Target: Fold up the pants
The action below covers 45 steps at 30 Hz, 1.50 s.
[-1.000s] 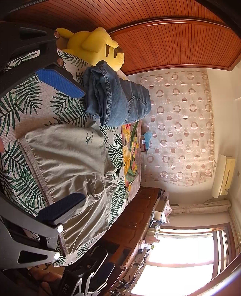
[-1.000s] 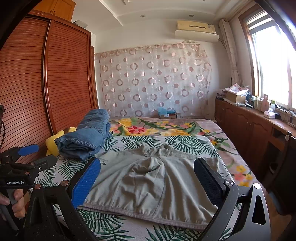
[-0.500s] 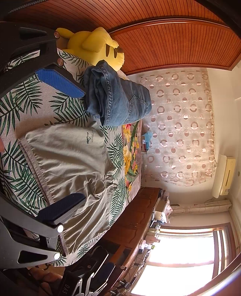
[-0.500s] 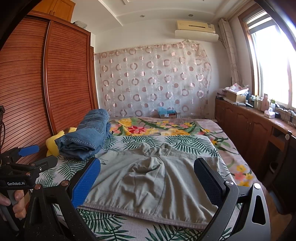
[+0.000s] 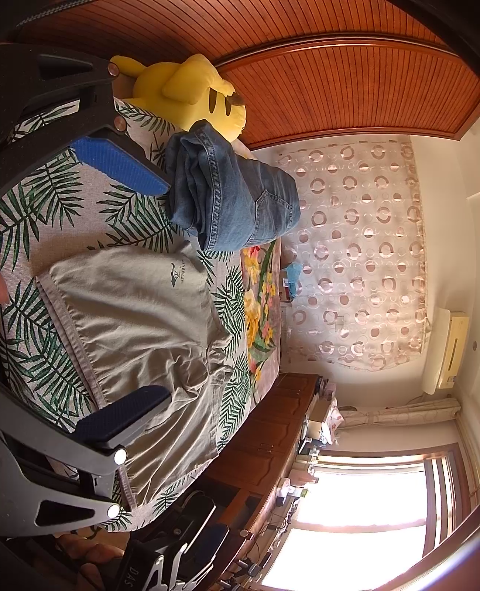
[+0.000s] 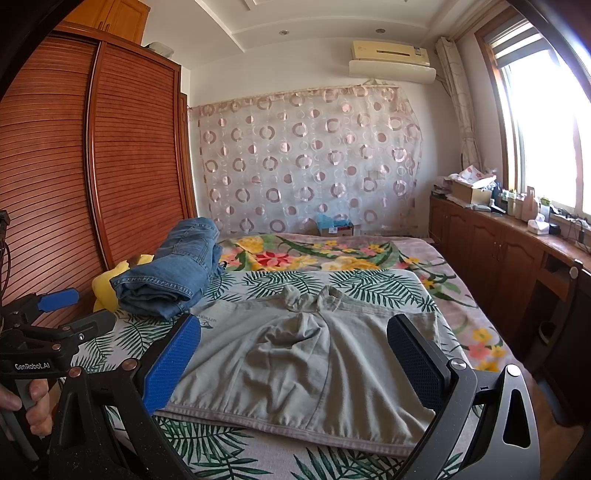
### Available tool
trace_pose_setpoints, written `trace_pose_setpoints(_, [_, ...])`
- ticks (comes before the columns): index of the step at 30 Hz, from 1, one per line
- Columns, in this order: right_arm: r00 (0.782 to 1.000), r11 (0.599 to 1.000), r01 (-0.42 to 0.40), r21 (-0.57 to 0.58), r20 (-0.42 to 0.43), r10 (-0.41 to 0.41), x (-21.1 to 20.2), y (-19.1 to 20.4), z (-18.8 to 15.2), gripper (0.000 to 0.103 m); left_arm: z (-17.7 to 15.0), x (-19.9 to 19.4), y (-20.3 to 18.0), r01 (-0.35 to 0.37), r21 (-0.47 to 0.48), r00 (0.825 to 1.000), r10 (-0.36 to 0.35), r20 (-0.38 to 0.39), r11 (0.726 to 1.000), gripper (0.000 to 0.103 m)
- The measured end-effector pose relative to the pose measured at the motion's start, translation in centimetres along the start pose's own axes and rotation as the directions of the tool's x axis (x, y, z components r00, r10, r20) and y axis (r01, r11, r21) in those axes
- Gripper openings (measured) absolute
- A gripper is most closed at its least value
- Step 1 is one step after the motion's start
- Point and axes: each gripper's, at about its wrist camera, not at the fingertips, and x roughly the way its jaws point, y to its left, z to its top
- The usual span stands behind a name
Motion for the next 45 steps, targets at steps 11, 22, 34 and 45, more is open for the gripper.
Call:
trace_pose_setpoints(11, [1.000, 1.000, -0.001, 0.004, 0.002, 0.001, -0.1, 0.2, 0.0, 0.101, 0.1, -0.2, -0.1, 0.000, 0.001, 1.000, 0.000, 0.001, 1.000, 0.103])
trace_pose_setpoints(22, [1.000, 1.000, 0.000, 0.007, 0.003, 0.000, -0.1, 0.2, 0.0, 0.101, 0.0, -0.1, -0.4, 0.003, 0.000, 1.000, -0.003, 0.001, 1.000, 0.103])
trace_pose_setpoints(34, [0.999, 1.000, 0.003, 0.013, -0.052, -0.002, 1.3, -0.7, -0.8, 0.101, -0.9, 2.9, -0.8, 0.029, 0.007, 0.998, -0.029, -0.055, 1.000, 0.103])
trace_pose_setpoints(45, [0.994, 1.000, 0.020, -0.024, -0.106, -0.022, 3.0, -2.8, 0.0, 0.094, -1.0, 6.8, -1.2, 0.091, 0.071, 0.989, -0.082, -0.121, 0.993, 0.103])
